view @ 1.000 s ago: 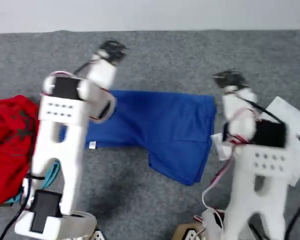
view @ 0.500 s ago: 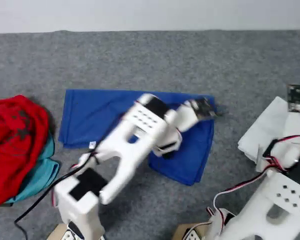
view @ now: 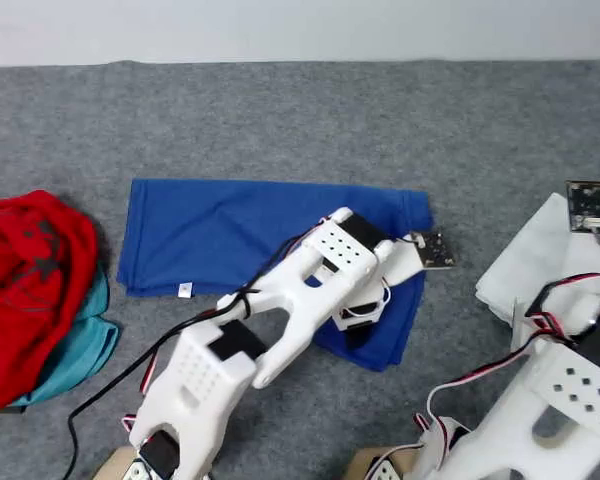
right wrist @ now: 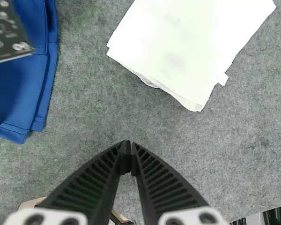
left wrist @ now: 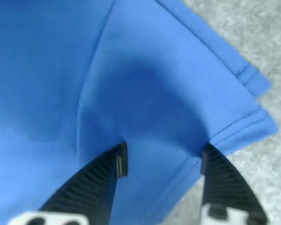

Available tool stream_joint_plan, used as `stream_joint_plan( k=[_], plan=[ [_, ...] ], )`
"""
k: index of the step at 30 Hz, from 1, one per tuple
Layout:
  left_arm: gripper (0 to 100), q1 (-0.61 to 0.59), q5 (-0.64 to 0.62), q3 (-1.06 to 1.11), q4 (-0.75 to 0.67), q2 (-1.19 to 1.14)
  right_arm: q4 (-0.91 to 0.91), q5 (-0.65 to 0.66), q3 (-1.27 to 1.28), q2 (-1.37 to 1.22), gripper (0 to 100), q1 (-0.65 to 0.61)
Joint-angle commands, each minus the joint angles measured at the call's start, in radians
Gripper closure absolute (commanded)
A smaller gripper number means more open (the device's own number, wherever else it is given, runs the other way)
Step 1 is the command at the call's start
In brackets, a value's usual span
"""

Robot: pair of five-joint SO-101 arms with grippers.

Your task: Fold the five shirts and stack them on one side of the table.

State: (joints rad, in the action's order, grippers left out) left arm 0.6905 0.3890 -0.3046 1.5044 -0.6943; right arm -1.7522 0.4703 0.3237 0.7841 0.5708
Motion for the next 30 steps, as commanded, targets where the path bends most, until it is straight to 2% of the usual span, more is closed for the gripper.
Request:
stream_joint_plan(
  k=[1, 4, 11, 23, 30],
  plan=[
    [74, 0.009, 0.011, -0.104, 0.048, -0.043, -0.024, 0.011, -0.005, 0.008, 98.7, 0.010],
    [78, 0.009, 0.008, -0.177, 0.074, -0.101, -0.021, 0.011, -0.005, 0.008, 98.7, 0.010],
    [100, 0.011, 0.012, -0.298, 0.092, -0.187, -0.021, 0.011, -0.005, 0.008, 98.7, 0.010],
    [99, -0.003, 0.011, -0.503, 0.176, -0.167, -0.021, 0.005, -0.005, 0.008, 98.7, 0.010],
    [99, -0.086, 0.012, -0.545, 0.080, -0.170, -0.021, 0.005, 0.002, 0.008, 98.7, 0.010]
  ],
)
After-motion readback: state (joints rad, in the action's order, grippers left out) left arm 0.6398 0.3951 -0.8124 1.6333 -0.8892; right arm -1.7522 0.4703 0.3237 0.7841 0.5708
